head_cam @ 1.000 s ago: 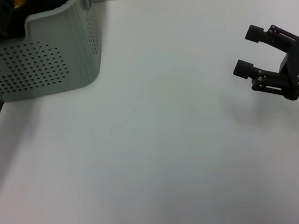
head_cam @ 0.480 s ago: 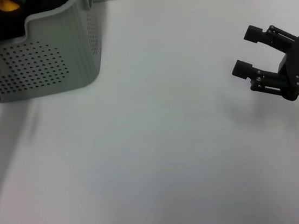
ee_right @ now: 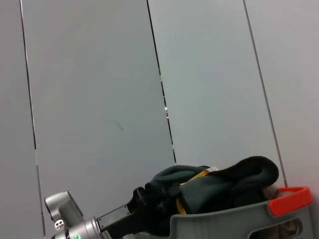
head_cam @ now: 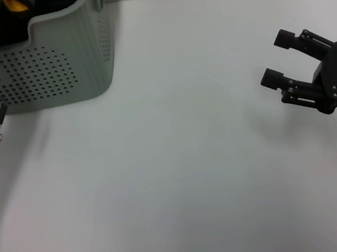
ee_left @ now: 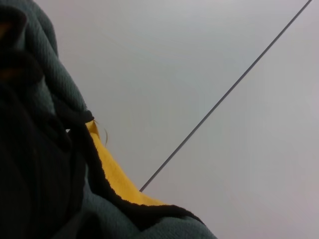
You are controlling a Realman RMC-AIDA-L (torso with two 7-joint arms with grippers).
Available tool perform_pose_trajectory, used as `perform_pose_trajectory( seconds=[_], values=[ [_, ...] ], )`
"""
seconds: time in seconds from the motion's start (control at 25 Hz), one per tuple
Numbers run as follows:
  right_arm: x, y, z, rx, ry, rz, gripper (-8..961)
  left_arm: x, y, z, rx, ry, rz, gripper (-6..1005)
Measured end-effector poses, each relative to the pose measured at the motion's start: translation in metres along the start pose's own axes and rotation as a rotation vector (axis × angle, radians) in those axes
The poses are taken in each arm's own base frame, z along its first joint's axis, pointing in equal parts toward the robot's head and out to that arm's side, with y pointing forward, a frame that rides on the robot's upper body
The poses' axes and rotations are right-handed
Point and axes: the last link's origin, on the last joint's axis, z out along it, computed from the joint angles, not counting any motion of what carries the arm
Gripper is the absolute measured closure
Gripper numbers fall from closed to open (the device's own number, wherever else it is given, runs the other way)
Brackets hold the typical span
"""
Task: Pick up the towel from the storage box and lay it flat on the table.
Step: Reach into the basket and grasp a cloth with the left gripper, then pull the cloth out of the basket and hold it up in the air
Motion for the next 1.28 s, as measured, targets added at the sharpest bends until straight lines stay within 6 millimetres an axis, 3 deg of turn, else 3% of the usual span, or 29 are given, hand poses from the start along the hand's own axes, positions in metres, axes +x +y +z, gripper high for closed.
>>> perform_pose_trajectory(
  seconds=[0.48, 0.88, 1.28],
  values=[
    [0.001, 0.001, -0.002, 0.003, 0.001, 0.004, 97, 0.013, 0.008, -0.023, -0.065, 0.099, -0.011, 932],
    [0.001, 0.002, -0.002, 0.000, -0.001, -0.006, 96, 0.029, 0.063, -0.049, -0.506, 0.121, 0.065, 971],
    [0.004, 0.004, 0.000, -0.002, 0.004, 0.002, 96, 0.012, 0.096, -0.042, -0.791, -0.078, 0.121, 970]
  ],
)
